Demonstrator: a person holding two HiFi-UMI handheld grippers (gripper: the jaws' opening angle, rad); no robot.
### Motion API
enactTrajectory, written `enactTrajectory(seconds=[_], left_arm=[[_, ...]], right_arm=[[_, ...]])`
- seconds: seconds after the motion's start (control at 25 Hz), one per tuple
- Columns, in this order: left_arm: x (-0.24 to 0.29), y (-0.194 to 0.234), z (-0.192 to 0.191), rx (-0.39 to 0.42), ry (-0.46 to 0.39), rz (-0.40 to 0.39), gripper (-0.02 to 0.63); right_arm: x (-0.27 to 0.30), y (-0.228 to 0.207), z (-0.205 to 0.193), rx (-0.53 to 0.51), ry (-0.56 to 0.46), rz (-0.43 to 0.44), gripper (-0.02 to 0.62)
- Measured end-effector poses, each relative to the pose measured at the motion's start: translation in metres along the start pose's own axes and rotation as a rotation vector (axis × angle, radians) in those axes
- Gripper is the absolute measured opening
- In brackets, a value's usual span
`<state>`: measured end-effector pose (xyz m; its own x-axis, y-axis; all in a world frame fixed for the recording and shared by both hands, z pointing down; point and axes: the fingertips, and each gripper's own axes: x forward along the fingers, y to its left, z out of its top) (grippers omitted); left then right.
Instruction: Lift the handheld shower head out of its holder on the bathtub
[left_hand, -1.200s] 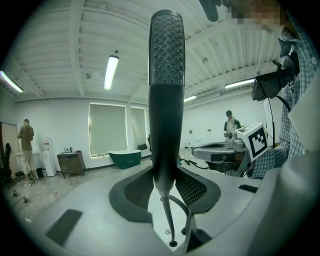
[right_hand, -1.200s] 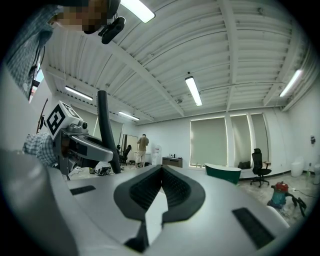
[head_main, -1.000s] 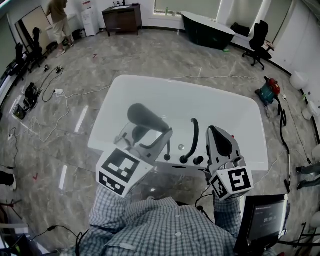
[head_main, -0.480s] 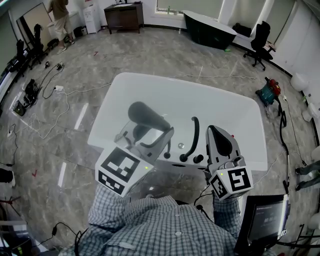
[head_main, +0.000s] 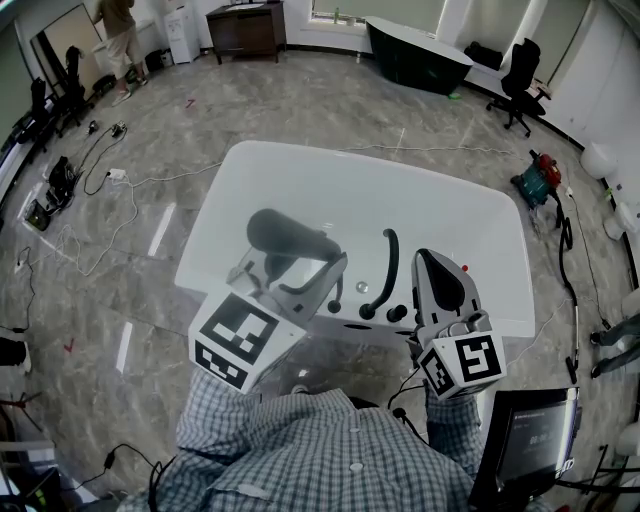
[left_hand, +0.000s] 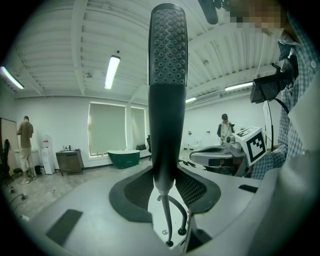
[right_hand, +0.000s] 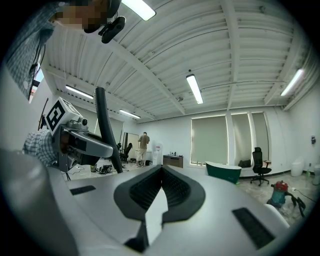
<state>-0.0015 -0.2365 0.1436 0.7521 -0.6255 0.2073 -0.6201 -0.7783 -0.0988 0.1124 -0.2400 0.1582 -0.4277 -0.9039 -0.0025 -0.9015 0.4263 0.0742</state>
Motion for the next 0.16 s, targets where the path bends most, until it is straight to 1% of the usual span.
enactTrajectory(seconds=[0.16], left_arm=[[0.0003,-0.0039,-0.0036,0.001,0.001,-0.001,0.126]], right_arm=[[-0.0049,-0.0002,-0.0033,0.000,-0.003,-0.005,0.015]])
